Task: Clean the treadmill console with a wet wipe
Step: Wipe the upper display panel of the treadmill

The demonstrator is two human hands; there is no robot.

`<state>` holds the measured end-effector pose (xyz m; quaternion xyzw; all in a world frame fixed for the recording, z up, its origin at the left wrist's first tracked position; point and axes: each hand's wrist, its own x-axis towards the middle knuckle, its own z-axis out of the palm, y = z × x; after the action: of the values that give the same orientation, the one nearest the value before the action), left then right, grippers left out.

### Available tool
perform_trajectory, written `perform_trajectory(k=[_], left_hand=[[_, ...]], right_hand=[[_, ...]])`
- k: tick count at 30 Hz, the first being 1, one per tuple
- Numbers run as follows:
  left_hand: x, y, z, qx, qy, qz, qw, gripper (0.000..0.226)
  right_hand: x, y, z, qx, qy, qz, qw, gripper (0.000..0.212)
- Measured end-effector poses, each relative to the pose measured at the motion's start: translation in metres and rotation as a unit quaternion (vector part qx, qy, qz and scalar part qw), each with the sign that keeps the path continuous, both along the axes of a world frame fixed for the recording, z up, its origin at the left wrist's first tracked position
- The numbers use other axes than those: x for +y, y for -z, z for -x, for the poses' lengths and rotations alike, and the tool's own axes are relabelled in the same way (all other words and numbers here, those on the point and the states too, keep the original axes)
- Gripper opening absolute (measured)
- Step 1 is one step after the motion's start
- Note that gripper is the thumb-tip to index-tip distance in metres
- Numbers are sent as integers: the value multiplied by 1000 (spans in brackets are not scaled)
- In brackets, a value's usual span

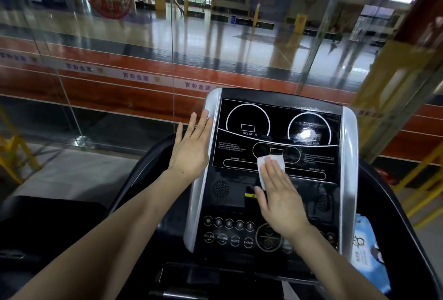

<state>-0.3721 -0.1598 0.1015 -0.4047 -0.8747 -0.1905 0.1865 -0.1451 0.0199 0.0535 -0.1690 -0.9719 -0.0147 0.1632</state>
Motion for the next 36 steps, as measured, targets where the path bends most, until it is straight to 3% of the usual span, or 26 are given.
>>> perform_trajectory(k=[7,14,18,25,31,36], left_hand=[[5,0,-13,16,0,-4,1000,78],[22,7,-31,65,2,-12,998,64],[28,8,-43,96,26,-12,995,60],[55,3,-59,112,49,-6,993,60],[75,2,-74,112,72,-6,991,59],[75,10,-84,103,87,-5,991,59]], right_hand=[[-56,1,56,-2,-84,1,996,67],[38,9,-33,10,26,7,1000,65],[36,13,-35,44,59,57,996,68],[-7,11,6,31,-32,23,999,65],[82,14,-77,75,124,49,988,69],[55,9,-57,92,140,108,980,77]])
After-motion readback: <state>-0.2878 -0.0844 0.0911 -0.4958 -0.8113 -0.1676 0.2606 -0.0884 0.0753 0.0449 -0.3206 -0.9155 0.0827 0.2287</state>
